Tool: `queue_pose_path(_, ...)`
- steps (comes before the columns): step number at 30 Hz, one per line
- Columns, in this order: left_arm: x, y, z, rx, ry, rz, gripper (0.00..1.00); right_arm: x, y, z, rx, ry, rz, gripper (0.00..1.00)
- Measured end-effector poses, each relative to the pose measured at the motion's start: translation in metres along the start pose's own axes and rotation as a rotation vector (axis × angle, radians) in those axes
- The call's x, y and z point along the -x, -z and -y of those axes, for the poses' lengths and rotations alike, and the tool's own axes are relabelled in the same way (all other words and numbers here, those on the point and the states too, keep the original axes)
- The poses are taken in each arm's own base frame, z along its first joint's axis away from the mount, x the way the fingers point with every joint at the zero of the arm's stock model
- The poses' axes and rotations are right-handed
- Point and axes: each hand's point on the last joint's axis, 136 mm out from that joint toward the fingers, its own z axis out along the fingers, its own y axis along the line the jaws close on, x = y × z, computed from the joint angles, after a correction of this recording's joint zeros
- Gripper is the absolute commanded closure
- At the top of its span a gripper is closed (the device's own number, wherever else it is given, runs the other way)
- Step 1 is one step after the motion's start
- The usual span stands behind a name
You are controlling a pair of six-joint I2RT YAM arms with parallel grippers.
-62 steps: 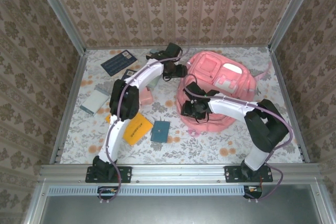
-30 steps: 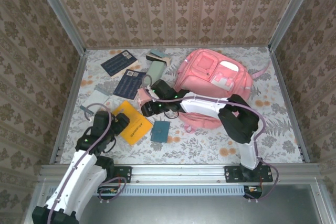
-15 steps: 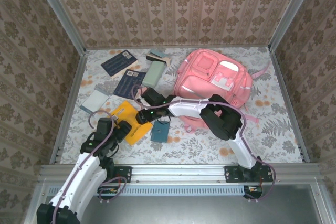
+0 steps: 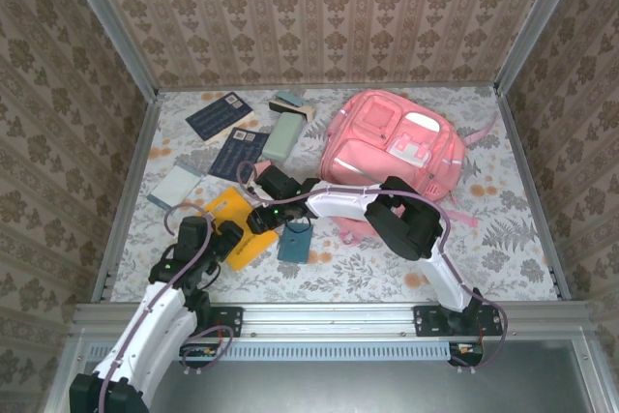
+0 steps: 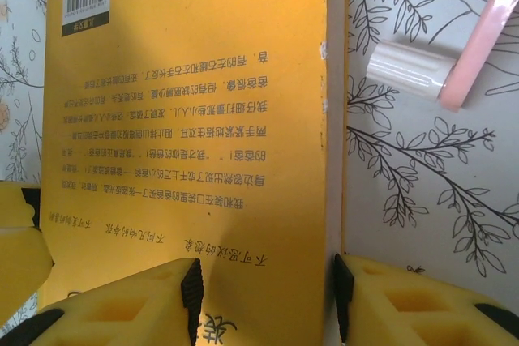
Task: Pack the student bag
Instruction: Pick up the book from the middle-left of the table.
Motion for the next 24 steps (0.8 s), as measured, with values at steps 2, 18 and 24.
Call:
queue_pose_path(2,-0.001,0.0,-0.001,-0.001,0.0,0.001,0.23,-0.001,0.0,0.0,-0.002,-0.002,-0.004,0.52)
queue_pose_path(18,0.008,0.026,0.054,-0.307,-0.01,0.05,0.36,0.007,0.003,0.015,-0.055,-0.027,0.004,0.52)
queue_pose_path(24,0.001,0.023,0.058,-0.317,-0.005,-0.002,0.52,-0.002,0.0,-0.003,-0.008,-0.031,-0.022,0.51)
